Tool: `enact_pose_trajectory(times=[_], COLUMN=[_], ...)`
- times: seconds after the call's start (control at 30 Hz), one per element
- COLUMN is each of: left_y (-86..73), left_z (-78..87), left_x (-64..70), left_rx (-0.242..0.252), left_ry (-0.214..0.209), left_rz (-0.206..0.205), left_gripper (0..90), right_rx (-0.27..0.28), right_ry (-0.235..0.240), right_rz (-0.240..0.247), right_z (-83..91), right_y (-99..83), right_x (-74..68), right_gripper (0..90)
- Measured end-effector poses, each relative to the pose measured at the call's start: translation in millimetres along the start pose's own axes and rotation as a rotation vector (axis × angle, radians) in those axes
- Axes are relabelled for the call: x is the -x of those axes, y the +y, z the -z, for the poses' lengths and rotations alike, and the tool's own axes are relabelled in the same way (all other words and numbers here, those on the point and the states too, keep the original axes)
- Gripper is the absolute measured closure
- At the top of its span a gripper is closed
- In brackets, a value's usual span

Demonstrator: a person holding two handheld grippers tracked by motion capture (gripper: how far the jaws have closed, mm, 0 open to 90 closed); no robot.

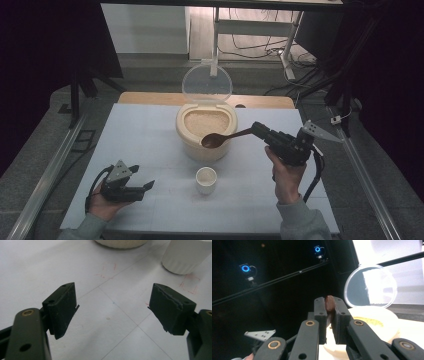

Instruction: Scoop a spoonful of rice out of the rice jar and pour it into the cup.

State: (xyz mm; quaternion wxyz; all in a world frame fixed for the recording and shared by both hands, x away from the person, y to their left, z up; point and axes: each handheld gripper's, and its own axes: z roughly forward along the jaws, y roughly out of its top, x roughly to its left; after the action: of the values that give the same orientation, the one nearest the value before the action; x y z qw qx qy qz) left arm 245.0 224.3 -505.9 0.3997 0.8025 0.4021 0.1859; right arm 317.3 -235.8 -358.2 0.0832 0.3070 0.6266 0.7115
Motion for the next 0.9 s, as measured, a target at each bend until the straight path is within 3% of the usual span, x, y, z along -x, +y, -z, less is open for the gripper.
enact_pose_trajectory(times=[0.3, 0.67, 0.9], left_y=[-1.1, -1.3, -2.4], left_z=[-2.6, -4.1, -4.5], left_x=[-0.3, -0.7, -2.3], left_rx=[-0.018, -0.029, -0.033], left_ry=[-0.009, -0.012, -0.012], left_rz=[0.0, 0.0, 0.004], left_gripper=[21.9, 21.8, 21.8], right_rx=[-0.022, -0.058, -0.082], right_ry=[-0.054, -0.084, -0.134], right_rz=[0.01, 0.044, 0.076], right_z=[-21.2, -42.5, -54.7], right_y=[13.6, 20.6, 19.0], right_x=[16.3, 19.6, 24.3], right_gripper=[83.2, 83.1, 83.2])
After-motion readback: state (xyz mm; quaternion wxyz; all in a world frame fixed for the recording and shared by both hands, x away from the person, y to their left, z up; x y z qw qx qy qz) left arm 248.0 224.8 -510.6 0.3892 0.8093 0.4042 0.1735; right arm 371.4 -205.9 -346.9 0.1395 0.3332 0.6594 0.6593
